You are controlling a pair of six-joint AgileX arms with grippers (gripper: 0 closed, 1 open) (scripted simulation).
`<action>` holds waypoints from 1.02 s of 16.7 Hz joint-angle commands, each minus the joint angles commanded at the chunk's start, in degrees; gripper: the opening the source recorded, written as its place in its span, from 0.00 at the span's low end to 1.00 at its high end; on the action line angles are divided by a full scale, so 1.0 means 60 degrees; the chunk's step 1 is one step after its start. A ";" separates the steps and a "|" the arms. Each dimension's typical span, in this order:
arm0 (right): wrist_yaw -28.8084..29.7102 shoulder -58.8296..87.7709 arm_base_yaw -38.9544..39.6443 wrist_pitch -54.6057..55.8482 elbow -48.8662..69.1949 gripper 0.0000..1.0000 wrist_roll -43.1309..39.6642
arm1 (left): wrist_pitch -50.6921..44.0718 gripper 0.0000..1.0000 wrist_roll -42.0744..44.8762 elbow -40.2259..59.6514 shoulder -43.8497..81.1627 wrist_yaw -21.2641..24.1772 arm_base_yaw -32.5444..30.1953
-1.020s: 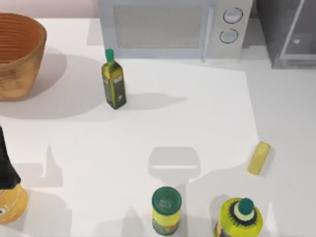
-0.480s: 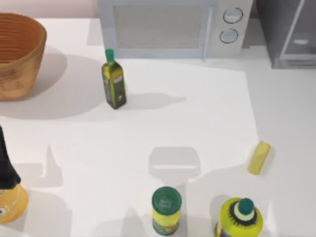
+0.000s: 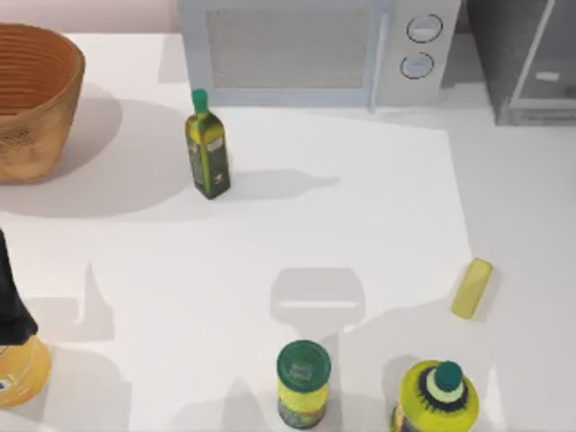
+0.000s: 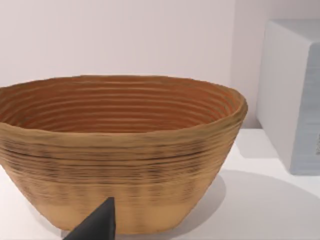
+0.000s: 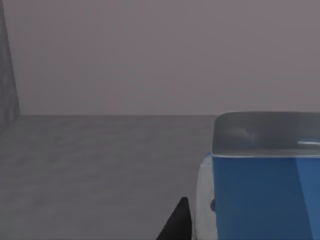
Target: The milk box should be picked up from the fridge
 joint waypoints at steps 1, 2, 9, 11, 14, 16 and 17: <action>0.0000 0.0000 0.0000 0.0000 0.0000 0.00 0.0000 | 0.0000 1.00 0.0000 0.0000 0.0000 0.0000 0.0000; 0.0001 -0.0019 -0.0031 0.0000 -0.0007 0.00 0.0012 | 0.0000 1.00 0.0000 0.0000 0.0000 0.0000 0.0000; -0.0009 -0.1263 -0.0028 -0.1219 -0.0035 0.00 0.0026 | 0.0000 1.00 0.0000 0.0000 0.0000 0.0000 0.0000; -0.0012 -0.1354 -0.0029 -0.1309 -0.0030 0.00 0.0028 | 0.0000 1.00 0.0000 0.0000 0.0000 0.0000 0.0000; -0.0022 -0.1341 -0.0036 -0.1260 -0.0049 0.00 0.0042 | 0.0000 1.00 0.0000 0.0000 0.0000 0.0000 0.0000; -0.0088 -0.1621 -0.0098 -0.0991 -0.0393 0.00 0.0045 | 0.0000 1.00 0.0000 0.0000 0.0000 0.0000 0.0000; -0.0131 -0.1832 -0.0138 -0.0797 -0.0694 0.00 0.0047 | 0.0000 1.00 0.0000 0.0000 0.0000 0.0000 0.0000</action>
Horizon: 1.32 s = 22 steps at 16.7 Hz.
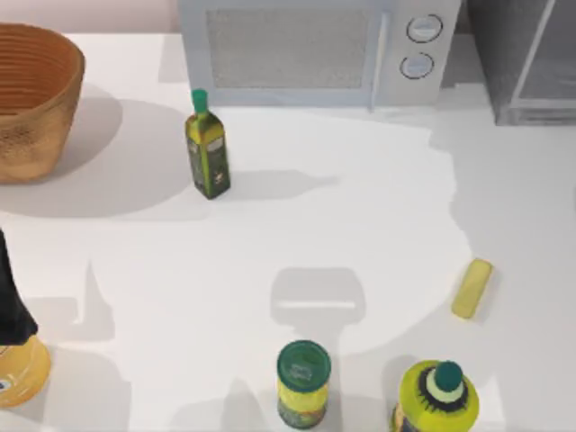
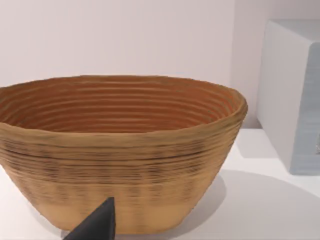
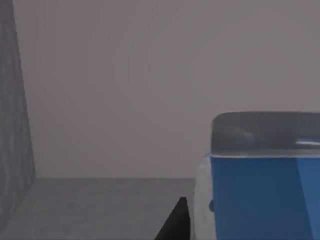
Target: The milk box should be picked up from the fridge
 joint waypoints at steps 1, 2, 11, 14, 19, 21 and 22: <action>-0.0042 -0.0206 -0.0039 0.0194 -0.0385 0.00 0.0002 | 0.0000 1.00 0.0000 0.0000 0.0000 0.0000 0.0000; -0.0083 -0.0393 -0.0077 0.0366 -0.0852 0.00 0.0004 | 0.0000 1.00 0.0000 0.0000 0.0000 0.0000 0.0000; -0.0396 -0.1822 -0.0373 0.1731 -0.3874 0.00 0.0019 | 0.0000 1.00 0.0000 0.0000 0.0000 0.0000 0.0000; -0.0390 -0.1766 -0.0317 0.1702 -0.3842 0.00 0.0034 | 0.0000 1.00 0.0000 0.0000 0.0000 0.0000 0.0000; -0.0215 -0.3107 -0.0130 0.0883 -0.4458 0.00 0.0029 | 0.0000 1.00 0.0000 0.0000 0.0000 0.0000 0.0000; -0.0078 -0.4327 0.0027 0.0133 -0.4948 0.00 0.0013 | 0.0000 1.00 0.0000 0.0000 0.0000 0.0000 0.0000; -0.0003 -0.5069 0.0114 -0.0321 -0.5239 0.00 0.0004 | 0.0000 1.00 0.0000 0.0000 0.0000 0.0000 0.0000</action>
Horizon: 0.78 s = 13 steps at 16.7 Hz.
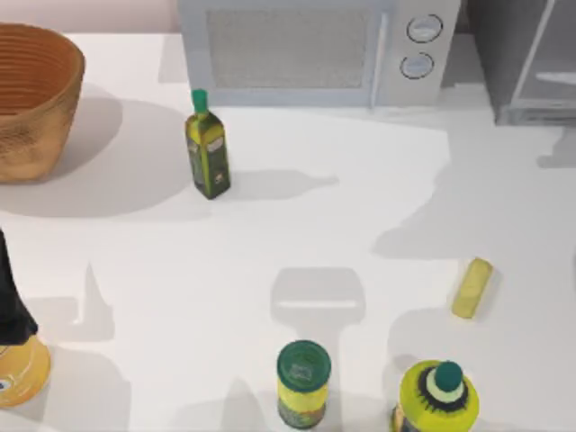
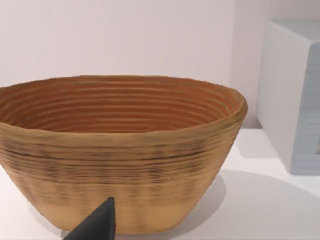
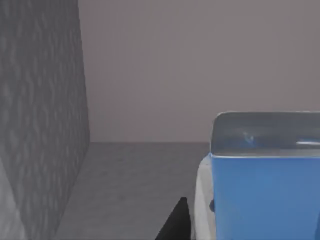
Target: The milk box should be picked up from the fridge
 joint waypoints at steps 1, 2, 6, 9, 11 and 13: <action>0.0078 -0.0822 0.0091 -0.0496 -0.0315 0.00 -0.0008 | 0.0000 1.00 0.0000 0.0000 0.0000 0.0000 0.0000; 0.0161 -0.1717 0.0185 -0.1025 -0.0649 0.00 -0.0014 | 0.0000 1.00 0.0000 0.0000 0.0000 0.0000 0.0000; 0.0543 -0.5800 0.0612 -0.3303 -0.2091 0.00 -0.0032 | 0.0000 1.00 0.0000 0.0000 0.0000 0.0000 0.0000; 0.0867 -0.9035 0.0988 -0.5040 -0.3294 0.00 -0.0057 | 0.0000 1.00 0.0000 0.0000 0.0000 0.0000 0.0000; 0.1089 -1.1085 0.1245 -0.6185 -0.4093 0.00 -0.0075 | 0.0000 1.00 0.0000 0.0000 0.0000 0.0000 0.0000; 0.1296 -1.2913 0.1480 -0.7268 -0.4838 0.00 -0.0088 | 0.0000 1.00 0.0000 0.0000 0.0000 0.0000 0.0000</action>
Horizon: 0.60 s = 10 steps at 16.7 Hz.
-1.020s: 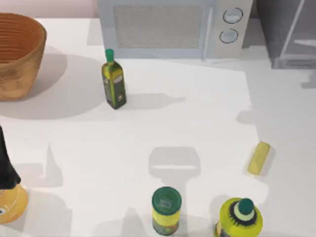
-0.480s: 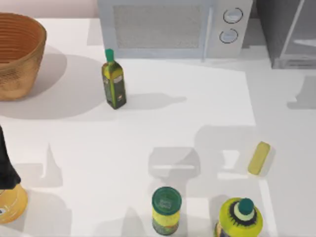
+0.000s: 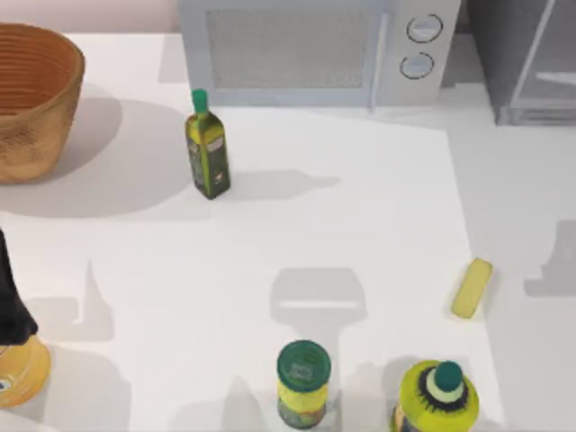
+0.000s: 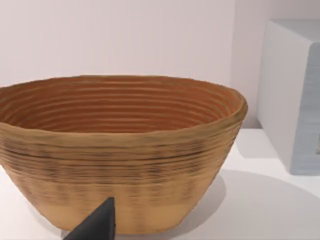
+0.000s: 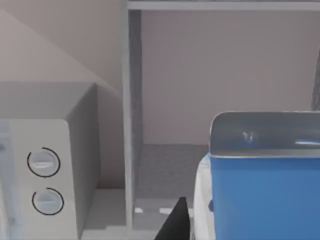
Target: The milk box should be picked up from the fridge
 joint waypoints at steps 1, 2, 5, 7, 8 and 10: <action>0.0091 -0.0792 0.0103 -0.0497 -0.0343 0.00 -0.0004 | 0.0000 1.00 0.0000 0.0000 0.0000 0.0000 0.0000; 0.0173 -0.1488 0.0195 -0.0954 -0.0657 0.00 -0.0006 | 0.0000 1.00 0.0000 0.0000 0.0000 0.0000 0.0000; 0.0366 -0.2968 0.0421 -0.2030 -0.1386 0.00 -0.0019 | 0.0000 1.00 0.0000 0.0000 0.0000 0.0000 0.0000; 0.0436 -0.3445 0.0506 -0.2428 -0.1652 0.00 -0.0026 | 0.0000 1.00 0.0000 0.0000 0.0000 0.0000 0.0000; 0.0447 -0.3531 0.0522 -0.2505 -0.1702 0.00 -0.0028 | 0.0000 1.00 0.0000 0.0000 0.0000 0.0000 0.0000; 0.0447 -0.3531 0.0522 -0.2505 -0.1702 0.00 -0.0028 | 0.0000 1.00 0.0000 0.0000 0.0000 0.0000 0.0000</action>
